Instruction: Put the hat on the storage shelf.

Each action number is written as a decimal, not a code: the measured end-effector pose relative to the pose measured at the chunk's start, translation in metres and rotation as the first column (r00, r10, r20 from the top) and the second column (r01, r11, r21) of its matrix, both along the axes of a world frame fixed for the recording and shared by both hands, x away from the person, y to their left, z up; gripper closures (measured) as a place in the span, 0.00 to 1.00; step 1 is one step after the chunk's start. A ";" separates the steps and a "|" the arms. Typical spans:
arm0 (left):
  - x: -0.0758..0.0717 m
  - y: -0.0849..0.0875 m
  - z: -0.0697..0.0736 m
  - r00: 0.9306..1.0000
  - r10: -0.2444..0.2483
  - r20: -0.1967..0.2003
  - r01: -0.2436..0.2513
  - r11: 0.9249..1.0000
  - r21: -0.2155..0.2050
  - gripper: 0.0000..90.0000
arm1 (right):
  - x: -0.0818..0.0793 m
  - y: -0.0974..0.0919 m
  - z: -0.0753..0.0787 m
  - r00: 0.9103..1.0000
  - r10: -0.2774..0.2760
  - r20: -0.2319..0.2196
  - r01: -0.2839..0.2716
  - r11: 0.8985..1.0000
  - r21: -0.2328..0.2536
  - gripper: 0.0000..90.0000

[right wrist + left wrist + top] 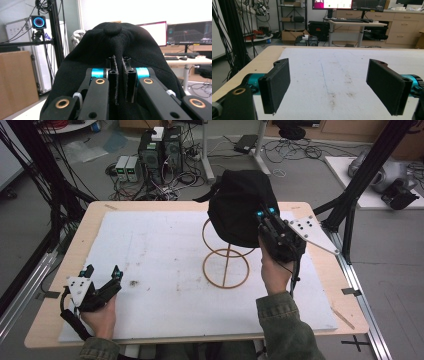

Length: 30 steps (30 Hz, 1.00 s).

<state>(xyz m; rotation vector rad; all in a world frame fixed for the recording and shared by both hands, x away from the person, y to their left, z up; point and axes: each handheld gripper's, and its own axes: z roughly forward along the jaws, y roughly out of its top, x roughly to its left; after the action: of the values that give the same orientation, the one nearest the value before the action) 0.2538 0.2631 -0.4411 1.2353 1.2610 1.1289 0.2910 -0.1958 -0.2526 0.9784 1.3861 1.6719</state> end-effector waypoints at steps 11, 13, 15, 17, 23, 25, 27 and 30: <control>0.000 0.001 0.000 1.000 -0.001 -0.008 0.000 1.000 -0.011 0.22 | 0.005 0.010 -0.019 0.998 0.033 -0.049 -0.033 0.999 -0.005 0.95; -0.001 0.002 0.000 1.000 0.001 -0.006 -0.001 1.000 -0.011 0.22 | 0.006 0.012 -0.022 0.998 0.043 -0.054 -0.044 0.999 -0.014 0.95; -0.001 0.002 0.000 1.000 0.002 -0.008 -0.002 1.000 -0.011 0.22 | 0.006 0.013 -0.024 0.996 0.060 -0.072 -0.062 0.998 -0.023 0.95; 0.000 0.002 0.000 1.000 -0.003 -0.010 0.003 1.000 -0.011 0.22 | 0.007 0.015 -0.026 0.994 0.073 -0.083 -0.076 0.997 -0.028 0.94; 0.000 0.002 0.000 1.000 -0.004 -0.008 0.004 1.000 -0.021 0.22 | 0.008 0.017 -0.031 0.991 0.073 -0.110 -0.078 0.996 -0.044 0.93; 0.000 0.002 0.000 1.000 -0.002 -0.007 0.002 1.000 -0.020 0.22 | 0.009 0.017 -0.034 0.991 0.071 -0.110 -0.076 0.996 -0.046 0.93; 0.000 0.002 -0.001 1.000 -0.003 -0.010 0.003 1.000 -0.021 0.22 | 0.009 0.017 -0.036 0.991 0.069 -0.117 -0.074 0.996 -0.044 0.92; 0.000 0.002 0.000 1.000 -0.004 -0.010 0.003 1.000 -0.020 0.22 | 0.009 0.016 -0.038 0.990 0.073 -0.122 -0.079 0.996 -0.043 0.91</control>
<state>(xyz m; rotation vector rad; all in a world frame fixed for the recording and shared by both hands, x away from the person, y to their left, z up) 0.2536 0.2653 -0.4416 1.2296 1.2747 1.1061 0.3001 -0.1797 -0.2907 1.0251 1.5535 1.6497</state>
